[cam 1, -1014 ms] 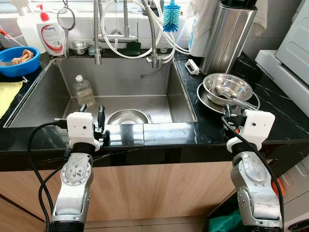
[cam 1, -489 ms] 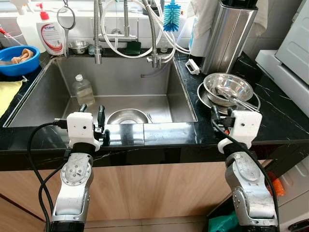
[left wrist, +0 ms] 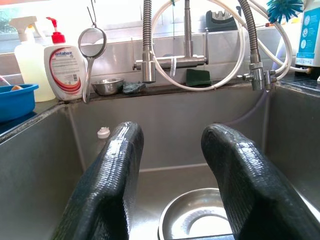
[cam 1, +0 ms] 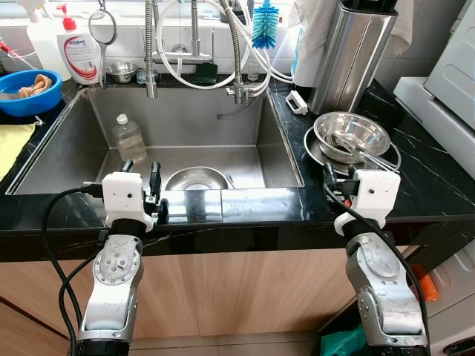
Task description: Kitchen organization
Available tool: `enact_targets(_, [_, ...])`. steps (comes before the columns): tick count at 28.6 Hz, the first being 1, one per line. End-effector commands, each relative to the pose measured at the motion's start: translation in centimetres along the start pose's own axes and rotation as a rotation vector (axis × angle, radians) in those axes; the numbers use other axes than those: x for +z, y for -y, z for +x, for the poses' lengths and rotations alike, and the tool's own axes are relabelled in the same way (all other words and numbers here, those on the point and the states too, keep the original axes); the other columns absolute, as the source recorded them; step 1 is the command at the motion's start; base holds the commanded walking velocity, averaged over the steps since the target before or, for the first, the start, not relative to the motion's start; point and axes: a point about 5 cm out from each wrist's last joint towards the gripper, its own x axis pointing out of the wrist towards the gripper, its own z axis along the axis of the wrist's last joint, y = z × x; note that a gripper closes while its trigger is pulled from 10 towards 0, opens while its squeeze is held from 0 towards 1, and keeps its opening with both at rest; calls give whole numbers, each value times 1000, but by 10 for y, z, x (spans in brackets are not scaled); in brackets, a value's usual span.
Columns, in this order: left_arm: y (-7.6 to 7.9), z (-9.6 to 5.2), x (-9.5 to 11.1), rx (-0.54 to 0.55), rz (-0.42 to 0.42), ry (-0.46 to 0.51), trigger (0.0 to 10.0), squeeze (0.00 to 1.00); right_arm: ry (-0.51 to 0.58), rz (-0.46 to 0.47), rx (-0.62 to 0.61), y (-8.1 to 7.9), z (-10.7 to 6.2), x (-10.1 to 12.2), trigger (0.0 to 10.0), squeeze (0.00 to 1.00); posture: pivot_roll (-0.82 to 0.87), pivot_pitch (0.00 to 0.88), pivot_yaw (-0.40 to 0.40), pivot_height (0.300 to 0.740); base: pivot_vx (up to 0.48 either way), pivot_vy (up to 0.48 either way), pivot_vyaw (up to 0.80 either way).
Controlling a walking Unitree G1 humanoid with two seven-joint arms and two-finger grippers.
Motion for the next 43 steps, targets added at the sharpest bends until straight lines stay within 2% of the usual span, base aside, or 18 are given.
enact_targets(1, [0,-2,-5,-7,-1,-28,10000,0,-15,-11,-18,3,2,-1,10000,0,-67,0,-41,706,0,0,0])
enact_targets(15, [0,-2,-6,-12,2,-34,10000,0,22,-18,-103,13,5,5,10000,0,-67,0,-38,706,0,0,0])
enact_targets(16, [0,-2,-6,-12,2,-34,10000,0,30,-14,-112,13,5,6,10000,400,-67,0,-38,706,0,0,0])
enact_targets(17, [0,-2,-6,-11,3,-34,10000,0,32,-13,-116,14,5,6,10000,753,-67,0,-38,706,0,0,0])
enact_targets(20, [0,-2,-6,-11,3,-34,10000,0,30,-16,-117,13,5,7,10000,729,-66,0,-36,706,0,0,0])
enact_targets(21, [0,-2,-6,-12,4,-35,10000,0,30,-23,-116,13,6,7,10000,494,-66,0,-37,706,0,0,0])
enact_targets(22, [0,-2,-6,-12,4,-35,10000,0,30,-23,-116,13,6,7,10000,494,-66,0,-37,706,0,0,0])
enact_targets(23, [0,-2,-6,-11,3,-34,10000,0,32,-27,-117,13,7,7,10000,0,-66,0,-37,706,0,0,0])
enact_targets(30, [0,-2,-6,-13,2,-34,10000,0,37,-27,-113,13,8,8,10000,0,-67,0,-37,706,0,0,0])
enact_targets(43, [0,-3,-6,-17,5,-32,10000,0,65,-20,-40,4,11,14,10000,0,-70,0,-35,706,0,0,0])
